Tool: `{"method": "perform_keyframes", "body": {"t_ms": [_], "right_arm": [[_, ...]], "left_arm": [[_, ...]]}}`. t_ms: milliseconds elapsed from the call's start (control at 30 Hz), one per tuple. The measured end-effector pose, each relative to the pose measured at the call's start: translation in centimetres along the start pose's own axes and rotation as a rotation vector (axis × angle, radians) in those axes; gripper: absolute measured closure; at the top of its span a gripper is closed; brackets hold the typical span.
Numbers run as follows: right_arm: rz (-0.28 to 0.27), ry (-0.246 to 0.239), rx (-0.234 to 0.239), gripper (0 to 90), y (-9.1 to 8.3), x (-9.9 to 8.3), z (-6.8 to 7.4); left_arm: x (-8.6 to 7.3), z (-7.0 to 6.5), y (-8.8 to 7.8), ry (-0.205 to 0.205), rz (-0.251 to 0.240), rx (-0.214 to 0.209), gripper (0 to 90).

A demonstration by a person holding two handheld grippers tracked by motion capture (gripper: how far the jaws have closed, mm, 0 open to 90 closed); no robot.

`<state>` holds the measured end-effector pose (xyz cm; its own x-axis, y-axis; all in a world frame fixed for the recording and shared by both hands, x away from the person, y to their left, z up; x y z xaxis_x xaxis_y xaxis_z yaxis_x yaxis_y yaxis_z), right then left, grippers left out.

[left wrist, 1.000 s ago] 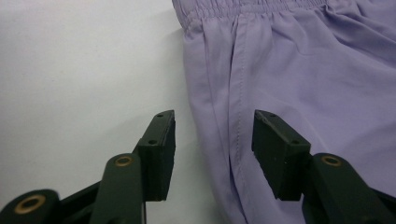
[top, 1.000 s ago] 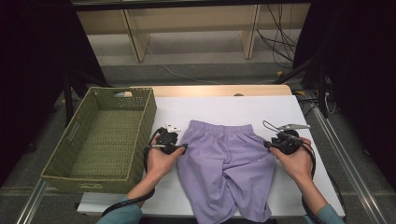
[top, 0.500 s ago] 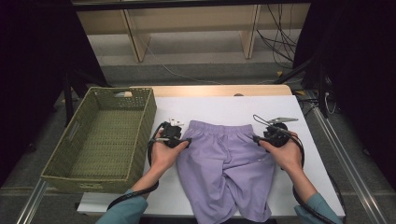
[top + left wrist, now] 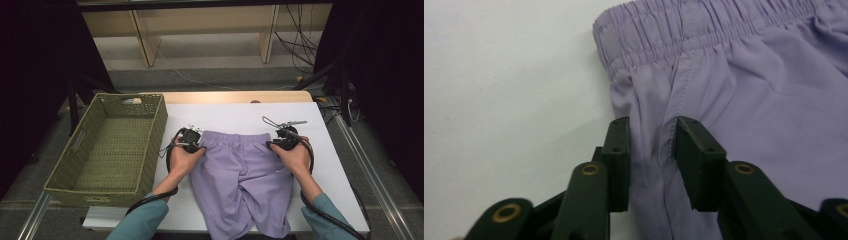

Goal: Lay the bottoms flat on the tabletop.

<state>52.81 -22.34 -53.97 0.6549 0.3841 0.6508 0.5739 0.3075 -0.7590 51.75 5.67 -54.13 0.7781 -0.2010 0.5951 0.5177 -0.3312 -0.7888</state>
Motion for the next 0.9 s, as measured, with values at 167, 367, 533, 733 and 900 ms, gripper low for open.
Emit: {"method": "perform_keyframes", "body": {"t_ms": [167, 367, 533, 733, 900], "right_arm": [[0.028, -0.039, -0.039, 80.0, 0.2, 0.1, 0.3], [0.039, -0.038, -0.043, 89.4, 0.0, 0.1, 0.5], [0.022, -0.023, -0.046, 89.8, -0.1, 0.3, 0.3], [-0.039, 0.000, -0.064, 89.9, -0.5, 1.6, 0.0], [-0.070, -0.008, -0.081, 89.9, -0.8, 2.8, -0.2]], "left_arm": [[0.1, -0.3, 0.2, 0.012, 0.010, -0.014, 76.9], [0.3, -0.6, 0.3, 0.038, 0.014, -0.004, 88.2], [1.3, -0.1, 0.1, 0.049, -0.011, 0.028, 88.8], [2.9, 0.4, -0.4, 0.052, -0.045, 0.049, 88.9], [4.3, 0.8, -0.7, 0.049, -0.074, 0.065, 88.8]]}}
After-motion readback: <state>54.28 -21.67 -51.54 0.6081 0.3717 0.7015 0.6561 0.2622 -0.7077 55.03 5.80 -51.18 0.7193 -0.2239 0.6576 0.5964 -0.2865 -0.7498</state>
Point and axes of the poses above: each handheld gripper's, and its own axes: y roughly forward along the jaws, x roughly out of its top, z roughly to its left, the point moved 8 cm from there along y, roughly forward along the jaws, and after that the axes turned 12 degrees about -y, right-handed, at the moved point
